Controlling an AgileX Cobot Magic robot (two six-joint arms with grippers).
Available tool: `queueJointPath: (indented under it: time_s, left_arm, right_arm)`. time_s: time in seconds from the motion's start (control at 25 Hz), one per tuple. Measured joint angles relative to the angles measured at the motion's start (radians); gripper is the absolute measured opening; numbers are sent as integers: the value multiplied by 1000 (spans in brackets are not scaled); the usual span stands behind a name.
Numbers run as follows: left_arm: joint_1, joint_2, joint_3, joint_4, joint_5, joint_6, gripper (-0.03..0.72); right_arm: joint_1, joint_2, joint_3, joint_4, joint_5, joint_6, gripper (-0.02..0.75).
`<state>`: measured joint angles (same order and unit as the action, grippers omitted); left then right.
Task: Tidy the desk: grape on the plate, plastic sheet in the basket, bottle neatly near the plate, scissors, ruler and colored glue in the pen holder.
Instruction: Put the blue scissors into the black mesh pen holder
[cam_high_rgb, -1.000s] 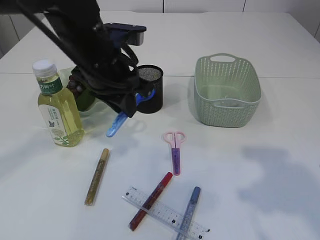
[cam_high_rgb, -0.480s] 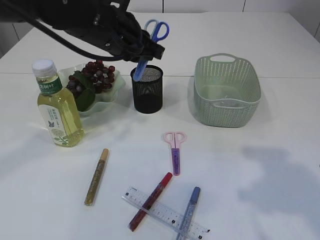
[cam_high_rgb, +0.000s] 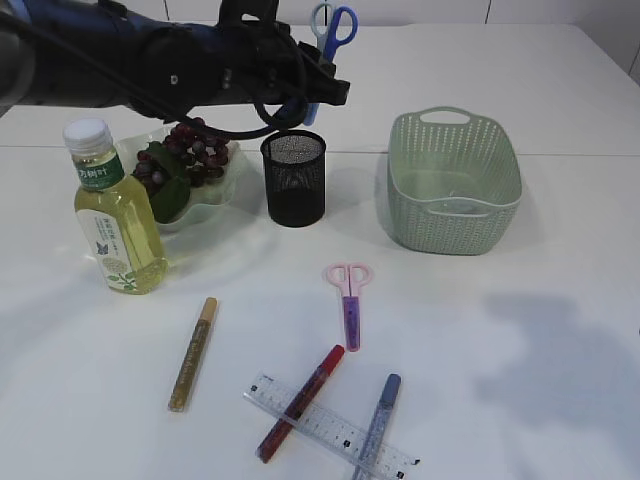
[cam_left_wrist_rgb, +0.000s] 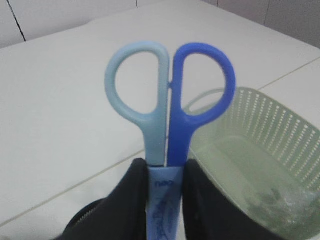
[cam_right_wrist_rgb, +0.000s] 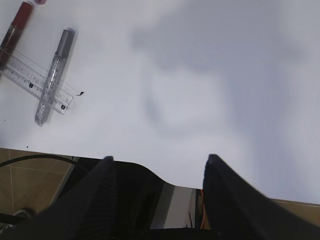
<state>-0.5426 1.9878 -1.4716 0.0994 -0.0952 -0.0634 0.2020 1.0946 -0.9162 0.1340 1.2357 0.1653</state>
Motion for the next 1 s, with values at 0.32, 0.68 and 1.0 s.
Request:
queueJointPath:
  time_s: [0.32, 0.68, 1.0]
  left_arm:
    - [35, 79, 0, -15, -190, 0, 143]
    - [84, 108, 0, -25, -263, 0, 143]
    - [86, 158, 0, -25, -309, 0, 144]
  right_arm:
    - [0, 0, 0, 0, 0, 0, 437]
    - [0, 0, 0, 0, 0, 0, 437]
    - [0, 0, 0, 0, 0, 0, 437]
